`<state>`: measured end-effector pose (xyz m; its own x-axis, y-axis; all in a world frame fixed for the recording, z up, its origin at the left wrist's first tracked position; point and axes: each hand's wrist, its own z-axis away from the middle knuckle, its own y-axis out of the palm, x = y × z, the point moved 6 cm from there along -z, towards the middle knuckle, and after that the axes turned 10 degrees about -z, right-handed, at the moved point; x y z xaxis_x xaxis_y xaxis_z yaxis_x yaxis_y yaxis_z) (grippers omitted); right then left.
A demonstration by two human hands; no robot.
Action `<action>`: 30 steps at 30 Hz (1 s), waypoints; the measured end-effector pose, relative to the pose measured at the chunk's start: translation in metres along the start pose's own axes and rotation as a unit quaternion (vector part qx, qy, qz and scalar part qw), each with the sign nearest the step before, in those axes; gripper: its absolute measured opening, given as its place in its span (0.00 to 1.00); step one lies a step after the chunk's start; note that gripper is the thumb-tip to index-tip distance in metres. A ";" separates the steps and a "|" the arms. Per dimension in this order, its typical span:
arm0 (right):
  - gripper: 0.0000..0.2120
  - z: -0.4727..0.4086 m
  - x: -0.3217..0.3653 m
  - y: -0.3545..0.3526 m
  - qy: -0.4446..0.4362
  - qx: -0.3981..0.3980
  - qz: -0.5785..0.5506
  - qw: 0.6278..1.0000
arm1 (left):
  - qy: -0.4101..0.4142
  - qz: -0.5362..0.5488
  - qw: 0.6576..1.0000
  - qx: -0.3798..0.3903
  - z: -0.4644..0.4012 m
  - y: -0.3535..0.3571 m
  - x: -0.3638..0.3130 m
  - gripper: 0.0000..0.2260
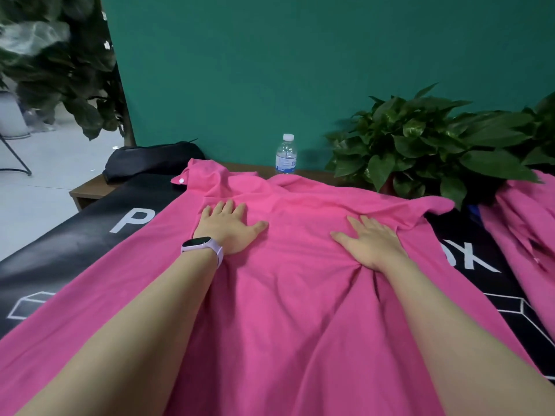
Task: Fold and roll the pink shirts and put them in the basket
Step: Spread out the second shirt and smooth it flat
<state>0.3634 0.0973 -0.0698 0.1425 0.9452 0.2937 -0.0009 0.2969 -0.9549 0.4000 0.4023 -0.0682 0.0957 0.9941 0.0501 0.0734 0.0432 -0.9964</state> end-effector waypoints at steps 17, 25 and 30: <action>0.24 0.098 -0.010 -0.010 -0.045 -0.013 -0.077 0.996 | 0.004 0.028 0.996 -0.087 0.123 -0.020 -0.029 0.18; 0.32 0.234 -0.018 -0.005 -0.008 -0.028 -0.003 1.000 | 0.069 -0.055 0.987 -0.133 0.235 -0.062 -0.031 0.13; 0.43 0.293 0.009 -0.007 0.031 -0.002 -0.063 0.998 | 0.093 0.039 0.992 -0.075 0.286 -0.050 -0.065 0.18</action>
<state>0.0750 0.1436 -0.0475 0.2022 0.8901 0.4084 0.0251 0.4121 -0.9108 0.1063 0.3636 -0.0414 0.2866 0.9581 -0.0019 0.2034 -0.0628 -0.9771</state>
